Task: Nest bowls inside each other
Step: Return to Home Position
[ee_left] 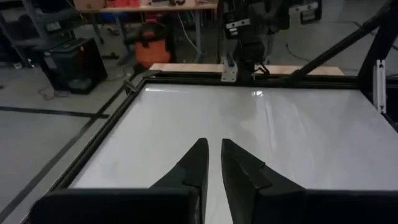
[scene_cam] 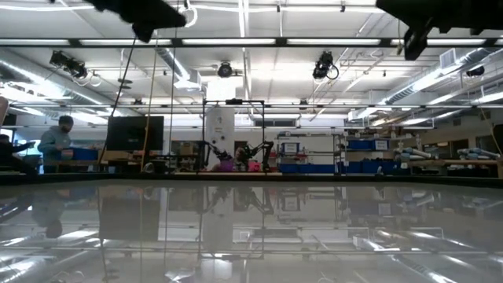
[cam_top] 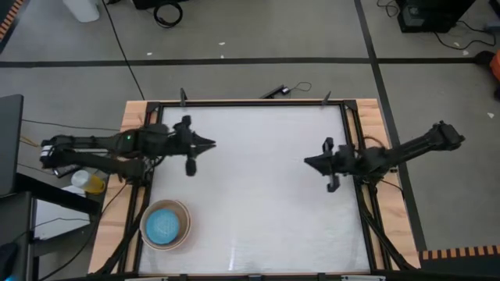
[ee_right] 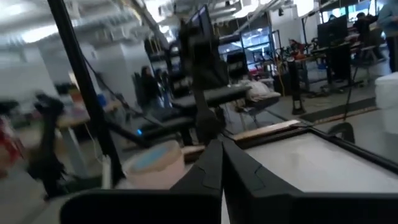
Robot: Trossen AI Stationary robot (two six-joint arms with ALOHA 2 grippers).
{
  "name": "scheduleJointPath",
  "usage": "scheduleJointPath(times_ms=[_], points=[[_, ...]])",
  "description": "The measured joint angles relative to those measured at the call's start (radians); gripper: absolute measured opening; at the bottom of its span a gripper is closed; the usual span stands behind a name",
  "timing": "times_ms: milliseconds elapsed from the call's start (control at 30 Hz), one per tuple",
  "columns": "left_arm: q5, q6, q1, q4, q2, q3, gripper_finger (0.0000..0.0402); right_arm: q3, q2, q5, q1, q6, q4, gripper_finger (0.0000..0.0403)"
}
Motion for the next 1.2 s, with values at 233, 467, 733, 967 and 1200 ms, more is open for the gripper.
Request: scheduleJointPath(times_ms=[233,467,733,967,1200], points=[[0.016,-0.046,-0.008,0.066,-0.271,-0.248,0.0045,-0.031,-0.2,0.011,0.002,0.033,-0.214,0.0009],[0.017,-0.057,-0.008,0.081,-0.512,-0.397,0.0045,-0.031,-0.297,0.055,0.002,0.026,-0.373,0.0007],[0.051,-0.078,-0.008,0.237,-0.637,-0.587,0.0045,-0.128,-0.283,0.052,0.002,0.027,-0.241,0.0007],[0.062,-0.079,-0.008,0.309,-0.644,-0.667,0.0045,-0.204,-0.287,0.053,0.002,0.053,-0.229,0.0007],[0.062,-0.087,-0.008,0.408,-0.643,-0.743,0.0045,-0.209,-0.326,0.032,0.002,0.036,-0.242,0.0007]])
